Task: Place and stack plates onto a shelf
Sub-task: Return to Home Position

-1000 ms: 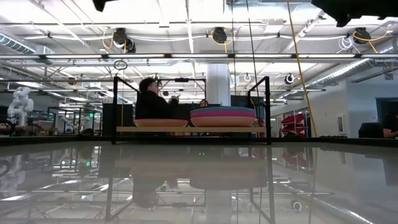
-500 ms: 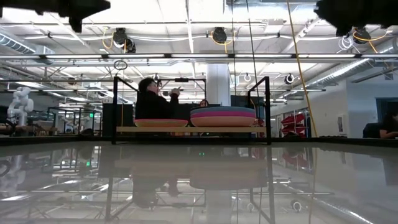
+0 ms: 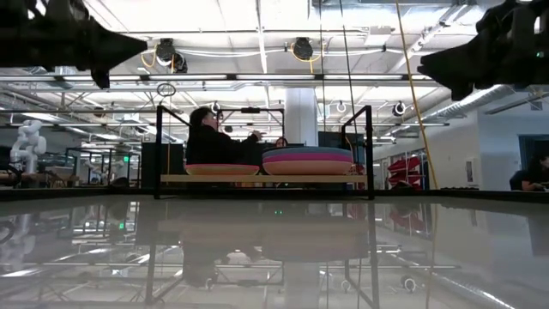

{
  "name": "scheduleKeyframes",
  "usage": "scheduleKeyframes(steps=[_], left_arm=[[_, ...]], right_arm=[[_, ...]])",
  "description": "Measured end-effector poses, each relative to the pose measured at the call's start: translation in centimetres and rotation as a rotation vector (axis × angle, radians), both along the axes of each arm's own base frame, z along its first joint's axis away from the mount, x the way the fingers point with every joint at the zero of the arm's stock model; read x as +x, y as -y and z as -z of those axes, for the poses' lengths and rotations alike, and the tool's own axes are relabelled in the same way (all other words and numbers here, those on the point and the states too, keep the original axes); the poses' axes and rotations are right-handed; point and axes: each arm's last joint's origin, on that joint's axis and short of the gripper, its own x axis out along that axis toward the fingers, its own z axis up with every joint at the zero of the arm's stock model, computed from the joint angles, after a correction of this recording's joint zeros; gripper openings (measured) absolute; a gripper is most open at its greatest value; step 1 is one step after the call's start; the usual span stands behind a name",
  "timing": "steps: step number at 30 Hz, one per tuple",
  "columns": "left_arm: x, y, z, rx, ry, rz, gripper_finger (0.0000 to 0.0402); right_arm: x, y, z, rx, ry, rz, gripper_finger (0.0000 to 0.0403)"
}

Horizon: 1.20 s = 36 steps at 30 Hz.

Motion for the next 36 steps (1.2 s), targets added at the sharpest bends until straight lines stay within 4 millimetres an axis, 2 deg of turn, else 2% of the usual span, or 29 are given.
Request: scheduleKeyframes(steps=[5, 9, 14, 17, 21, 23, 30, 36], left_arm=[[0.3, 0.0, 2.3, 0.017, -0.035, -0.006, 0.0004], [0.5, -0.2, 3.2, -0.005, -0.131, -0.034, 0.0004], [0.5, -0.2, 3.7, -0.111, -0.154, -0.026, 0.0004], [0.5, -0.2, 3.8, -0.131, -0.151, -0.024, 0.0004], [0.5, -0.2, 3.8, -0.121, -0.155, -0.025, 0.0004], [0.5, -0.2, 3.8, -0.124, -0.154, -0.025, 0.0004], [0.5, -0.2, 3.8, -0.124, -0.154, -0.025, 0.0004], [0.5, -0.2, 3.8, -0.125, -0.154, -0.025, 0.0004]], right_arm=[[0.0, 0.0, -0.1, 0.003, 0.032, 0.014, 0.013], [0.0, 0.1, 0.3, 0.0, -0.011, 0.032, 0.013], [0.0, 0.1, 0.2, -0.036, -0.012, 0.036, 0.0124], [0.0, 0.1, 0.2, -0.062, -0.016, 0.04, 0.0092], [0.0, 0.1, 0.2, -0.077, -0.022, 0.039, 0.002], [0.0, 0.1, 0.3, -0.076, -0.029, 0.038, 0.0007], [0.0, 0.1, 0.3, -0.079, -0.028, 0.038, 0.0045], [0.0, 0.1, 0.3, -0.08, -0.028, 0.038, 0.0056]])
